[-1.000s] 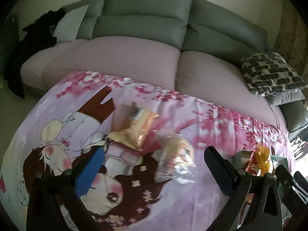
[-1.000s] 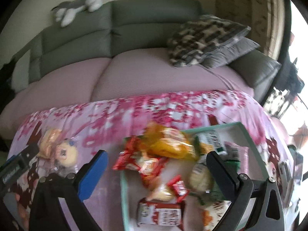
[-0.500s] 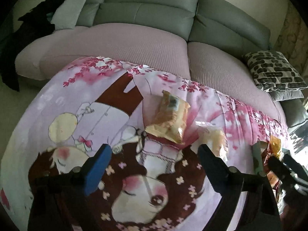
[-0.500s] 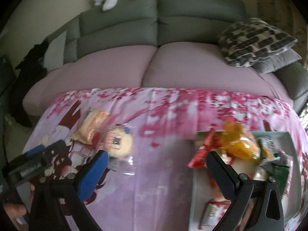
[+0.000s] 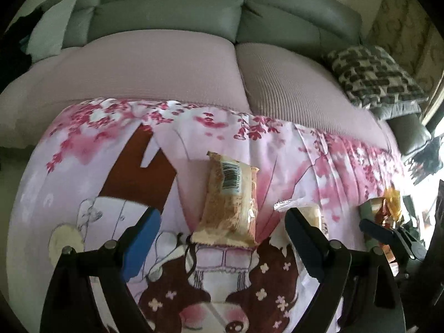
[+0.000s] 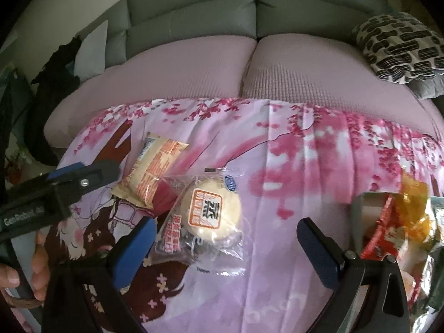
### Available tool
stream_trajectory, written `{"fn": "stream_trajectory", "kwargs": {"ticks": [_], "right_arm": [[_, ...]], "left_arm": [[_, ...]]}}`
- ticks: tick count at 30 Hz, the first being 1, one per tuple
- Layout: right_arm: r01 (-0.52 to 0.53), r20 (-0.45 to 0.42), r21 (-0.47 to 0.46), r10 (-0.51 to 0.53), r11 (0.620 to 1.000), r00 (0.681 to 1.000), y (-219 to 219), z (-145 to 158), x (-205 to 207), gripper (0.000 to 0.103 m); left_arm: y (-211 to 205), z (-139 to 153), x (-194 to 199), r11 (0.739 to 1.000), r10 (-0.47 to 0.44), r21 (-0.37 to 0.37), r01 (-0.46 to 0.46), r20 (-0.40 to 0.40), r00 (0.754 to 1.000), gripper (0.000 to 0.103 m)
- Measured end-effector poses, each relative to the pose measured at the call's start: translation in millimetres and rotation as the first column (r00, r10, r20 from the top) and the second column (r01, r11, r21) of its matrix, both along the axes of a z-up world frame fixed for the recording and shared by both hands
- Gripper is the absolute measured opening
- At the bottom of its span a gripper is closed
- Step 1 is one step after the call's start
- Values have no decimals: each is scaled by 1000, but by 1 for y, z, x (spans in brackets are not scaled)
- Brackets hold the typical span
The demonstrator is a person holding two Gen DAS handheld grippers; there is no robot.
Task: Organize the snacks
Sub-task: 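Grasp the yellow bread pack with the left tool while the right tool grasps the round bun pack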
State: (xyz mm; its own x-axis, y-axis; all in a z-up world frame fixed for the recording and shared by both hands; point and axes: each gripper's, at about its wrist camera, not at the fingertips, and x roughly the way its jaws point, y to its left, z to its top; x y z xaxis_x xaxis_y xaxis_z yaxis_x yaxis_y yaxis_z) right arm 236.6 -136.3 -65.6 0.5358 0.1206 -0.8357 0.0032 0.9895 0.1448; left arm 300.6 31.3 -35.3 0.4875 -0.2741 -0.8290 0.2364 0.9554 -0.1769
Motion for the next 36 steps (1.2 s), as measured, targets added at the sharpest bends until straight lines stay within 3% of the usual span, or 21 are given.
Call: {"fn": "stream_trajectory", "kwargs": {"ticks": [8, 15, 21, 26, 28, 36], "right_arm": [[-13, -51, 37, 15, 999, 999, 6, -22, 17, 94], [-1, -73, 89, 7, 996, 997, 4, -34, 21, 85], [5, -68, 85, 1, 996, 998, 3, -34, 20, 69], [16, -66, 103, -9, 995, 998, -2, -32, 16, 64], [16, -63, 96, -10, 995, 998, -3, -30, 15, 63], [37, -51, 81, -32, 996, 998, -8, -20, 1, 62]], "left_arm": [[-27, -24, 24, 996, -65, 66, 67, -37, 997, 91], [-27, -44, 35, 998, -46, 43, 50, -80, 996, 86], [-26, -48, 36, 998, -37, 38, 41, -87, 995, 58], [-29, -45, 32, 999, -38, 22, 40, -81, 996, 51], [-30, -43, 28, 999, -33, 21, 34, -73, 997, 43], [-26, -27, 10, 998, 24, -55, -26, -44, 999, 42]]}}
